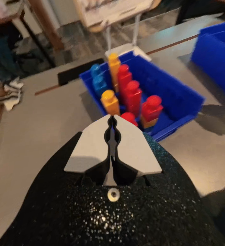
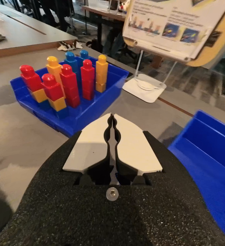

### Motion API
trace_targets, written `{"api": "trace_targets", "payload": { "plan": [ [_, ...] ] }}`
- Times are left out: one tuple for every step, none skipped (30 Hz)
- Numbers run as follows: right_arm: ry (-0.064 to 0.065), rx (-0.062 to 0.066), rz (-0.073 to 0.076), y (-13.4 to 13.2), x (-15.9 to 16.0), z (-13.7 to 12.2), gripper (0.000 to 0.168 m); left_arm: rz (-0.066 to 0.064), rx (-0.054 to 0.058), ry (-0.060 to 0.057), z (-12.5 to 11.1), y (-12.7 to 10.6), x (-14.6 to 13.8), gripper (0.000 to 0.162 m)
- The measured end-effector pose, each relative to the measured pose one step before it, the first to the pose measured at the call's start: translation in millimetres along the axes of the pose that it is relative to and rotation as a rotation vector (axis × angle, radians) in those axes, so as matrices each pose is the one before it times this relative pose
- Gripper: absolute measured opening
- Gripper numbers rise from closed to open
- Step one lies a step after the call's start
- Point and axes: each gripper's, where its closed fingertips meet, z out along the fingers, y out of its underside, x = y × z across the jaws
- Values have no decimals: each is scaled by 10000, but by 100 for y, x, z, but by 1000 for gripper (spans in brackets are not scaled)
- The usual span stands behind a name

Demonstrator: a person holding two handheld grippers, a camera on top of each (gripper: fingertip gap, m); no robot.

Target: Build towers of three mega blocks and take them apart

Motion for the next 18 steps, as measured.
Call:
{"api": "trace_targets", "payload": {
  "plan": [
    [-51,-65,96,623,-394,1931,0,-280,-192,-262,243,1512,-1448,0],
    [-110,-144,137,750,-276,1852,0,-225,-141,-82,549,1336,-1132,0],
    [-150,-81,206,688,-160,1737,0,-195,-212,71,770,1300,-782,0],
    [-141,-65,265,669,-20,1573,0,-126,-283,112,940,1255,-588,0],
    [-272,-98,260,660,-129,1420,0,-56,-311,159,1035,1189,-370,0],
    [-311,-127,226,671,-157,1278,0,-30,-344,215,1010,1062,-133,0],
    [-10,-175,293,755,230,1099,0,-13,-255,130,920,781,-137,0],
    [40,-208,276,701,180,857,0,43,-123,91,867,481,-92,0],
    [77,-69,212,399,128,610,0,96,-193,130,790,464,2,0],
    [178,118,143,114,187,431,0,148,-291,45,666,486,-122,0],
    [157,158,67,39,159,401,0,190,-175,3,556,256,-197,0],
    [79,94,5,43,101,477,0,149,-13,108,478,-14,-77,0],
    [-21,44,-27,32,0,524,0,66,30,167,419,-157,-44,0],
    [-60,16,-1,-7,-45,504,0,42,79,96,367,-287,-180,0],
    [-79,70,8,-165,-74,438,0,55,138,55,332,-427,-256,0],
    [-145,140,-12,-310,-172,364,0,56,155,64,351,-501,-262,0],
    [-114,104,-2,-291,-151,287,0,43,115,107,366,-463,-205,0],
    [-121,55,-37,-222,-193,233,0,36,38,173,358,-373,-65,0]
  ]
}}
